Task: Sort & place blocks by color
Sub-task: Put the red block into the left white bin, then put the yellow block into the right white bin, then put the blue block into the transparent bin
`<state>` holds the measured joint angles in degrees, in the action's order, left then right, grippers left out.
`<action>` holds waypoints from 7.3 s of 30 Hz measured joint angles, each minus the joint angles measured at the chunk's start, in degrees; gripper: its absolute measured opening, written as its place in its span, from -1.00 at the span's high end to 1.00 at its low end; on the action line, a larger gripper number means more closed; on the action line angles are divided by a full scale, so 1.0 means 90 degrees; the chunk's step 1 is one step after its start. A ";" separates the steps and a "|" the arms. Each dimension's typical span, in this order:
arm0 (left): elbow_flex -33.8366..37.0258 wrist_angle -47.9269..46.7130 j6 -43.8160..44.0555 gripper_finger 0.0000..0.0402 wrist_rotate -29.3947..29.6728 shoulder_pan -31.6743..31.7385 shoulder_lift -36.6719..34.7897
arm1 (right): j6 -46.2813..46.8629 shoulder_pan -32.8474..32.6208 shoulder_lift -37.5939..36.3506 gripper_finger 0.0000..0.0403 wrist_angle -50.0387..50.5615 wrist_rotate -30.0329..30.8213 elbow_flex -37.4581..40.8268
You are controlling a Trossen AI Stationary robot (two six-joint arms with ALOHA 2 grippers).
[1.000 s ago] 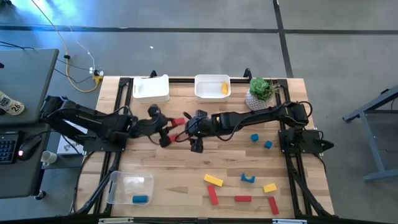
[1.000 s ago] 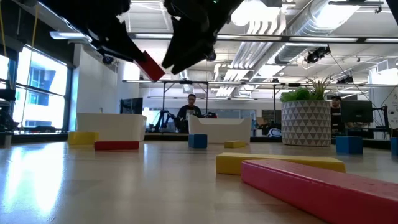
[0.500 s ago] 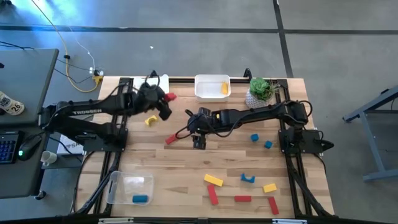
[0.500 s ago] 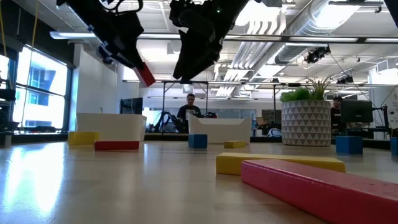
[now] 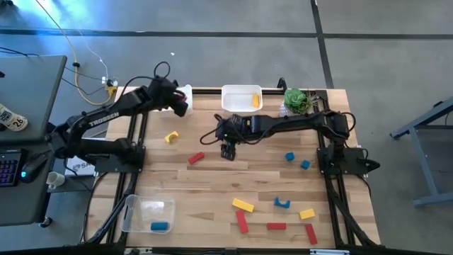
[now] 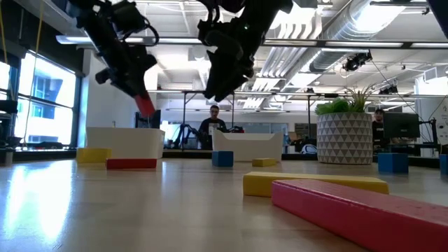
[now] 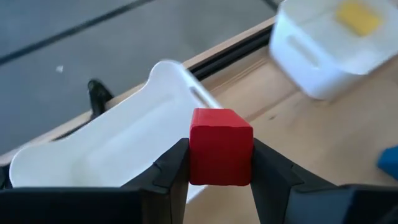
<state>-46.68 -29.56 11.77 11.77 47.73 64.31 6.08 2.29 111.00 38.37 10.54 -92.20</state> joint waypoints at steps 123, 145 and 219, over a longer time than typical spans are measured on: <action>-0.0002 -0.0696 0.2032 0.10 -0.0845 -0.3705 -0.1085 | -0.3194 0.2270 0.0930 0.64 0.1739 0.0668 -0.1831; -0.0002 -0.0688 0.2088 0.10 -0.0541 -0.4112 -0.1082 | -0.1662 0.3468 0.0920 0.38 0.1575 0.0010 -0.1197; 0.0002 0.0465 0.2729 0.10 0.0290 -0.5268 -0.0521 | 0.1441 -0.0346 -0.2986 -0.01 0.3545 -0.0005 0.2646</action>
<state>-46.65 -25.37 36.34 14.37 0.32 59.61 19.05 -0.82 84.13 70.28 10.50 -68.39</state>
